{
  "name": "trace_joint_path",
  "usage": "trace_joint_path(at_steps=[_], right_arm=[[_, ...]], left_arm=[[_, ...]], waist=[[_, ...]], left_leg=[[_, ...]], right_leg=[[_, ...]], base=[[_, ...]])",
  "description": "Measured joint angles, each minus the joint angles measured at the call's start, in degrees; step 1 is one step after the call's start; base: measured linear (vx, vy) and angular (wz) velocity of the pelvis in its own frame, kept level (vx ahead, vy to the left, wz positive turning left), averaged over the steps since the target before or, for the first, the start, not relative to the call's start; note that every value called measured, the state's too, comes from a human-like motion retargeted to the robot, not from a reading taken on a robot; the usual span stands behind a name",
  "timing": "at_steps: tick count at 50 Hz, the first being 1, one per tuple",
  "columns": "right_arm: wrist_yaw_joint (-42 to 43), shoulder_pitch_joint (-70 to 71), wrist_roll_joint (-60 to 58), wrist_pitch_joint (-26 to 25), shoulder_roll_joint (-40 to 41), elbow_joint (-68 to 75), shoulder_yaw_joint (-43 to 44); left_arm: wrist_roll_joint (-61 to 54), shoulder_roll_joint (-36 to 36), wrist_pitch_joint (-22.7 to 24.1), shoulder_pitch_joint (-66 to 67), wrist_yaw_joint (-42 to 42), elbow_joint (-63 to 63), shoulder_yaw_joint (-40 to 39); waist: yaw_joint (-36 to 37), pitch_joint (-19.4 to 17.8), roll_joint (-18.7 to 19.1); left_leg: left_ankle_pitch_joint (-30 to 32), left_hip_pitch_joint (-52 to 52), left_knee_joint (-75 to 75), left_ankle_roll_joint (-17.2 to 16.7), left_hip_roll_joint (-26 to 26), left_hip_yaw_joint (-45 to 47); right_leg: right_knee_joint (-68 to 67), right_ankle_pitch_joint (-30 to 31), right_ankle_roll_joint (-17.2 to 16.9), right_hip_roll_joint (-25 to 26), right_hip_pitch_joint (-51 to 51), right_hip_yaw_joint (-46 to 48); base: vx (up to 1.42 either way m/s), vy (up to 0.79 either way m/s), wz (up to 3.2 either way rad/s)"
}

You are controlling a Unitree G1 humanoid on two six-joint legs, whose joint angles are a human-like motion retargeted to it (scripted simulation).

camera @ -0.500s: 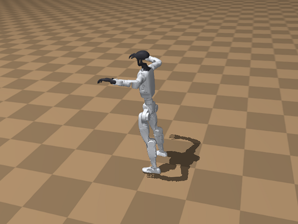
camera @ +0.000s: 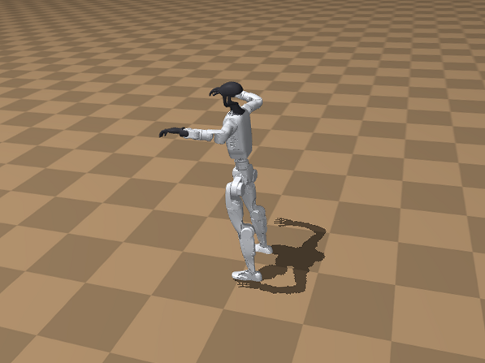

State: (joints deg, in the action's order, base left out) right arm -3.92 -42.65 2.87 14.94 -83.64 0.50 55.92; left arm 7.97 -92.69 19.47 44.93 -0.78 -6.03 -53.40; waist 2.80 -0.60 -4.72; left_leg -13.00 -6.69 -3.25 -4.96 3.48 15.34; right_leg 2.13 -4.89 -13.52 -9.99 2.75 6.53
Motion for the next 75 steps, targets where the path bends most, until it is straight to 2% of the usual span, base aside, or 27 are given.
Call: trace_joint_path(at_steps=[58, 67, 75], right_arm=[[0.9, 0.1, 0.3, 0.2, -0.5, 0.7, 0.9], [3.4, 4.1, 2.8, 0.9, -1.0, 0.8, -3.1], [3.3, 6.6, 3.9, 1.3, -1.5, -0.3, -7.5]], left_arm=[[-0.5, -0.2, 0.2, 0.5, -0.8, -0.1, -1.1], [-4.5, 0.7, 0.7, -2.4, -2.3, 1.4, 2.8], [-3.7, 0.7, 0.4, -5.4, -3.0, 2.6, 6.6]], waist=[[0.1, -0.4, -0.2], [-0.5, -0.7, 0.0], [-1.7, -0.9, -0.1]], left_leg=[[0.1, 0.0, 0.1, -0.1, 0.1, 0.2], [0.6, 0.7, -0.1, -0.3, 0.7, 0.1], [0.7, 0.7, -0.3, -0.3, 1.5, 0.1]], right_leg=[[-0.2, 0.0, 0.0, 0.1, -0.3, -0.3], [-2.3, -1.1, 1.5, 0.7, -2.2, -1.0], [-5.4, -3.2, 2.7, 1.5, -4.0, -1.5]], base=[[0.00, 0.00, 0.00], [0.00, 0.00, 0.00], [0.03, -0.06, 0.01]])
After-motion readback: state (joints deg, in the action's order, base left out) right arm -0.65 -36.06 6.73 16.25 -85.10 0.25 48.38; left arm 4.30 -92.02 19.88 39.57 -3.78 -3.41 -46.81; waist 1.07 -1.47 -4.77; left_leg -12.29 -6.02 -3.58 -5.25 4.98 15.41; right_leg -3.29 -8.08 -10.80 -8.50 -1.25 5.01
